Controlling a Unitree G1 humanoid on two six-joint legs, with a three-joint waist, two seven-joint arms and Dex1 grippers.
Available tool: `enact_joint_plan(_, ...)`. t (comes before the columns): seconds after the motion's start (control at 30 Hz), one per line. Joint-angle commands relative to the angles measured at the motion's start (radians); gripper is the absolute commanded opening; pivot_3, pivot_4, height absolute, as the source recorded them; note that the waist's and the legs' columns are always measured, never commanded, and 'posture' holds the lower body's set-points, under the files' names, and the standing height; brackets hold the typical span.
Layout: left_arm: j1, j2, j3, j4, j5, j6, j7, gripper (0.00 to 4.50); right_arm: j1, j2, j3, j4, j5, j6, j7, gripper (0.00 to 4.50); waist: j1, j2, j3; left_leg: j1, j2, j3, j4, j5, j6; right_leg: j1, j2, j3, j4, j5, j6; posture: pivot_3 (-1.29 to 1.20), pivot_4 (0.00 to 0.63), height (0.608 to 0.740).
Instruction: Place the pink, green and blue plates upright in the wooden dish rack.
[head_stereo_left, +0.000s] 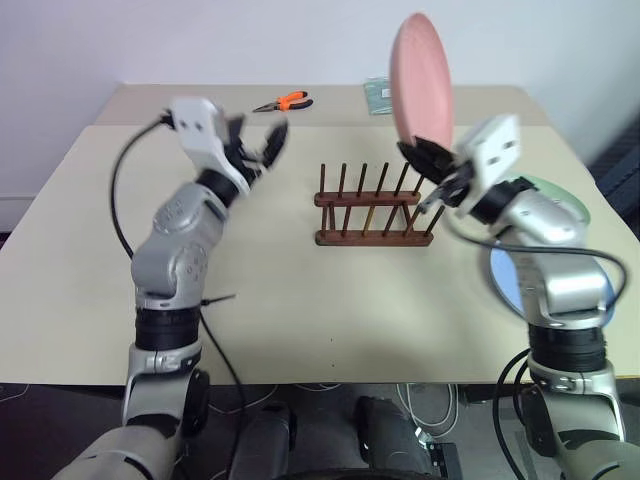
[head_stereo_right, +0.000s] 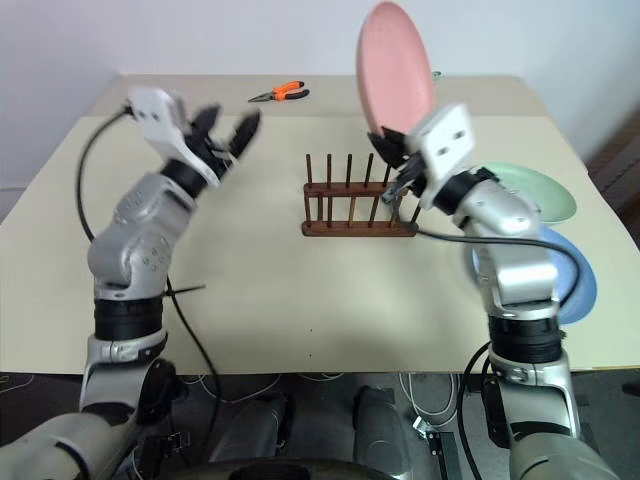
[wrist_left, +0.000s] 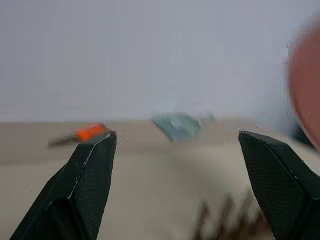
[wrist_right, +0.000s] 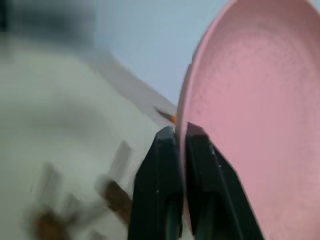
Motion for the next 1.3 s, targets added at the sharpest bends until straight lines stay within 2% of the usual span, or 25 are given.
enact_joint_plan(0.03, 0.087, 0.107, -0.171, -0.153, -0.027, -0.023, -0.295, 3.97, -0.036, -0.044, -0.168, -0.003, 0.276, 0.175, 0.031, 0.00, -0.001, 0.001, 0.001, 0.000, 0.000, 0.000, 0.000, 0.000, 0.000, 0.000, 0.000, 0.000, 0.000, 0.000, 0.000, 0.00, 0.150, 0.740)
enact_joint_plan(0.17, 0.138, 0.163, -0.256, -0.219, -0.039, -0.013, -0.418, 3.97, -0.053, -0.082, -0.210, 0.062, 0.374, 0.252, 0.036, 0.00, 0.000, 0.005, 0.003, 0.000, 0.001, 0.001, 0.000, 0.000, 0.001, 0.000, -0.001, 0.000, 0.000, -0.003, -0.005, 0.00, 0.150, 0.740)
enact_joint_plan(0.47, 0.163, 0.141, -0.282, -0.234, -0.001, -0.012, -0.428, 3.97, -0.063, -0.077, -0.266, 0.196, 0.539, 0.356, 0.017, 0.00, 0.001, 0.005, 0.003, 0.000, 0.001, 0.002, 0.000, -0.001, 0.001, -0.001, -0.001, 0.000, 0.000, -0.003, -0.005, 0.00, 0.150, 0.740)
enact_joint_plan(0.8, 0.179, 0.136, -0.286, -0.219, 0.019, -0.027, -0.441, 3.97, -0.051, -0.076, -0.233, 0.323, 0.488, 0.323, 0.025, 0.00, 0.000, 0.005, 0.004, 0.000, 0.001, 0.002, 0.000, -0.001, 0.001, -0.001, -0.001, 0.000, 0.000, -0.003, -0.004, 0.00, 0.150, 0.740)
enact_joint_plan(0.9, 0.180, 0.133, -0.284, -0.214, 0.023, -0.029, -0.447, 4.04, -0.062, -0.077, -0.244, 0.354, 0.486, 0.313, 0.023, 0.99, 0.000, 0.006, 0.004, 0.000, 0.001, 0.002, 0.000, -0.001, 0.001, -0.001, -0.001, 0.000, 0.000, -0.003, -0.004, 0.00, 0.150, 0.740)
enact_joint_plan(1.07, 0.189, 0.133, -0.279, -0.210, 0.028, -0.032, -0.454, 4.04, -0.063, -0.125, -0.232, 0.339, 0.362, 0.193, -0.002, 3.49, 0.000, 0.006, 0.004, 0.000, 0.001, 0.002, 0.000, -0.001, 0.001, -0.001, -0.001, 0.000, 0.000, -0.003, -0.004, 0.00, 0.150, 0.740)
enact_joint_plan(1.27, 0.201, 0.133, -0.281, -0.208, 0.036, -0.038, -0.450, 4.04, 0.001, -0.267, -0.303, 0.325, 0.213, 0.054, -0.032, 3.49, 0.005, 0.007, 0.005, -0.001, 0.001, 0.002, 0.000, -0.001, 0.001, -0.001, -0.001, 0.000, 0.000, -0.003, -0.003, 0.00, 0.150, 0.740)
enact_joint_plan(1.3, 0.201, 0.133, -0.282, -0.206, 0.037, -0.039, -0.450, 4.04, 0.031, -0.294, -0.304, 0.326, 0.189, 0.040, -0.022, 3.75, 0.006, 0.007, 0.004, -0.001, 0.001, 0.002, 0.000, -0.001, 0.001, 0.000, -0.001, 0.000, 0.000, -0.003, -0.003, 0.00, 0.150, 0.740)
